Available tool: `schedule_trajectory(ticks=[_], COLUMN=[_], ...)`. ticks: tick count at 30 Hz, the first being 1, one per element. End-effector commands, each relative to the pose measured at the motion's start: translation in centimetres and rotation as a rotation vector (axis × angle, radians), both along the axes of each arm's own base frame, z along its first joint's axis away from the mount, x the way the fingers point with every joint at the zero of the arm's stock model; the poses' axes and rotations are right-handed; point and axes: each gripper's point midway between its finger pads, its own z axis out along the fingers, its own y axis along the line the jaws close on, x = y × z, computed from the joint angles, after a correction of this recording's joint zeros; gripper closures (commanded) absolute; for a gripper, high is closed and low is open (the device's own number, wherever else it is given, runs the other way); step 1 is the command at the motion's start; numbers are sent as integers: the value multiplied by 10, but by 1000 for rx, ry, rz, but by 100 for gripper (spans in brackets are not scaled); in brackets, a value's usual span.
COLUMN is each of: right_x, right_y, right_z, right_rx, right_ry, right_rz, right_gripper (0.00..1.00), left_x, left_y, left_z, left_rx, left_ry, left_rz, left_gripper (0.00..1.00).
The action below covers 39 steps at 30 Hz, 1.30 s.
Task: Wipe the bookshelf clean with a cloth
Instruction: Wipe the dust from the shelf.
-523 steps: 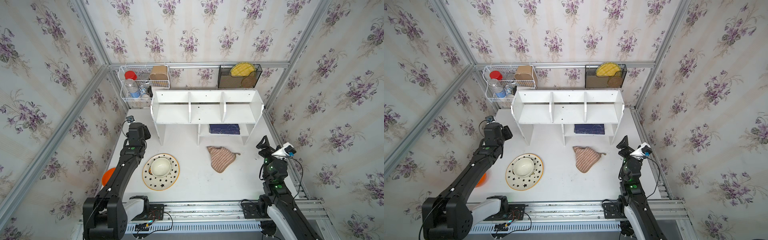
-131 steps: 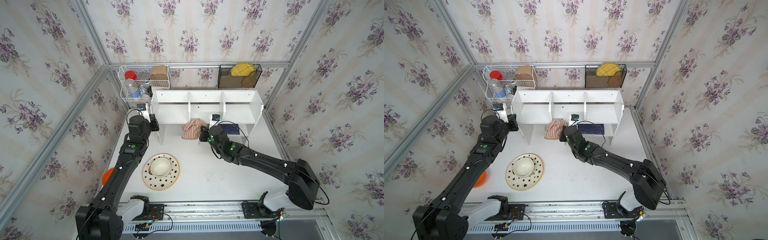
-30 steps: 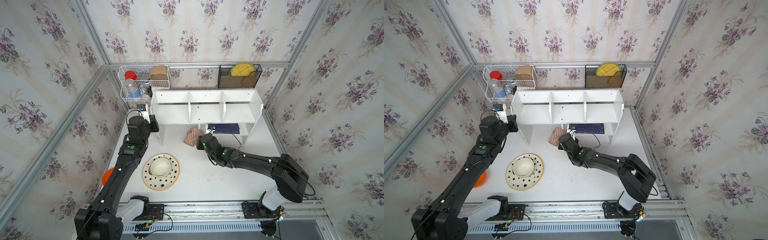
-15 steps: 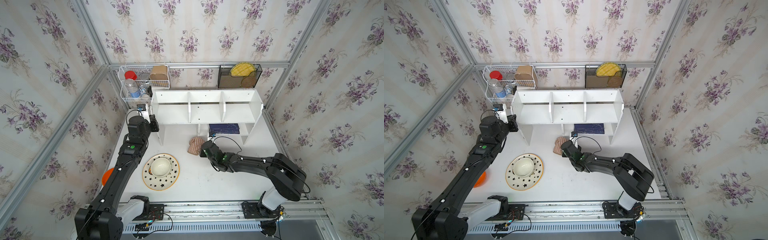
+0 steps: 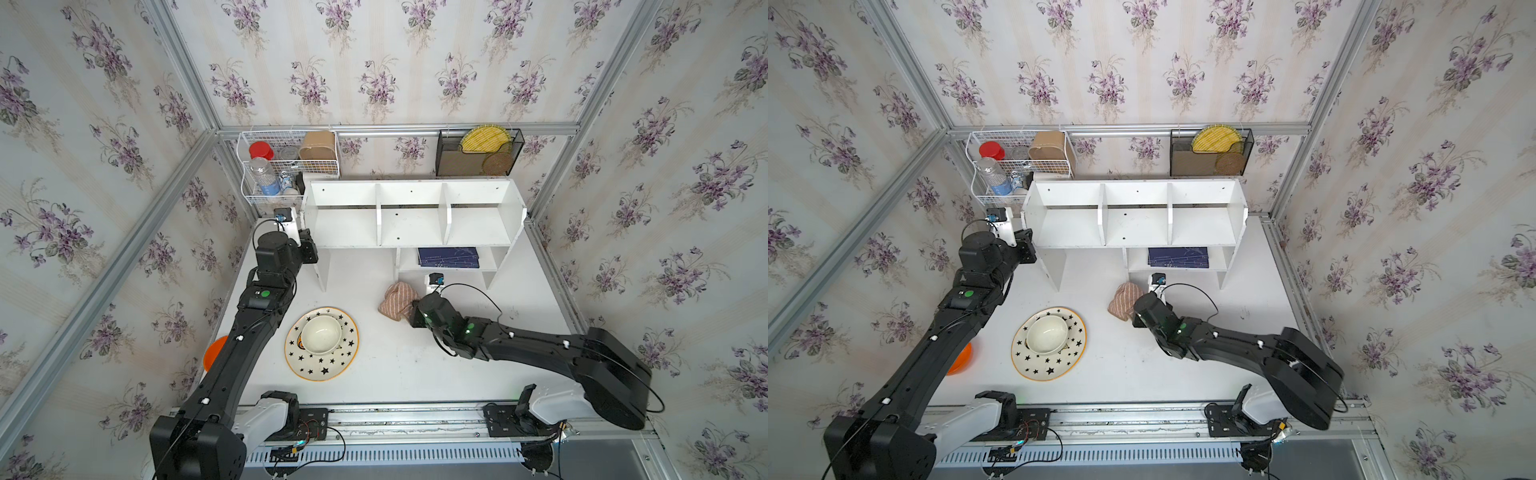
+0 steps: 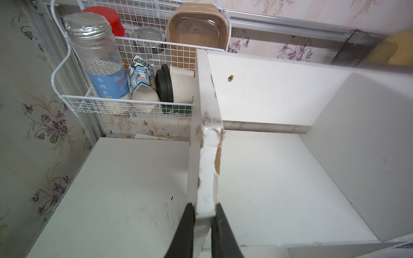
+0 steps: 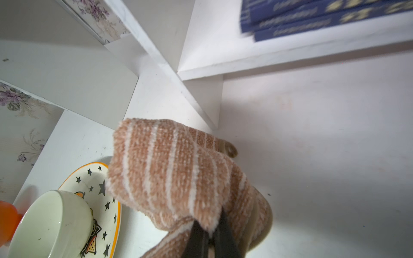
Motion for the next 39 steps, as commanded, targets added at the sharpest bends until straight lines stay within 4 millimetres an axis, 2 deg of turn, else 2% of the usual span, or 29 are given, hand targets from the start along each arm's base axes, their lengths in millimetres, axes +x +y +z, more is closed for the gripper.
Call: schedule_trajectory(ticks=[1, 5, 8, 12, 15, 17, 19, 21, 24, 25, 27, 31, 35, 37, 39], right_x=[-7, -3, 15, 48, 80, 99, 118, 138, 162, 167, 173, 171, 158, 153, 151], right_y=[-56, -121, -153, -172, -186, -184, -184, -187, -187, -188, -194, -186, -179, -178, -176], right_z=[15, 59, 96, 139, 170, 188, 197, 191, 163, 153, 137, 125, 135, 133, 123], right_rx=[-125, -201, -209, -248, -232, -223, -233, -245, -243, -246, -254, -227, -164, -157, -159], right_ry=[-29, -51, -68, -96, -111, -131, -137, -107, -43, -25, 15, 43, 4, 0, 22], right_rz=[-142, -302, -373, -448, -507, -507, -520, -523, -507, -505, -512, -451, -401, -391, -376], right_gripper=[100, 100, 100, 100, 100, 100, 100, 100, 100, 97, 84, 56, 36, 29, 24], left_x=[-1, -2, -1, -2, -2, -2, -2, -2, -2, -2, -3, -3, -2, -2, -1], left_y=[-10, -9, -10, -10, -10, -10, -10, -11, -10, -9, -9, -8, -10, -10, -10], left_z=[-3, -1, -1, -1, -1, -1, -1, -1, -1, -1, 0, 0, -1, -2, -1], left_rx=[-49, -48, -52, -51, -50, -49, -48, -50, -44, -42, -40, -39, -46, -47, -47], left_ry=[14, 8, 8, 7, 7, 7, 8, 8, 8, 7, 3, 2, 6, 9, 8], left_rz=[-43, -44, -47, -46, -48, -47, -46, -50, -47, -45, -44, -41, -49, -50, -50], left_gripper=[100, 100, 100, 100, 100, 100, 100, 100, 100, 100, 100, 100, 100, 100, 100])
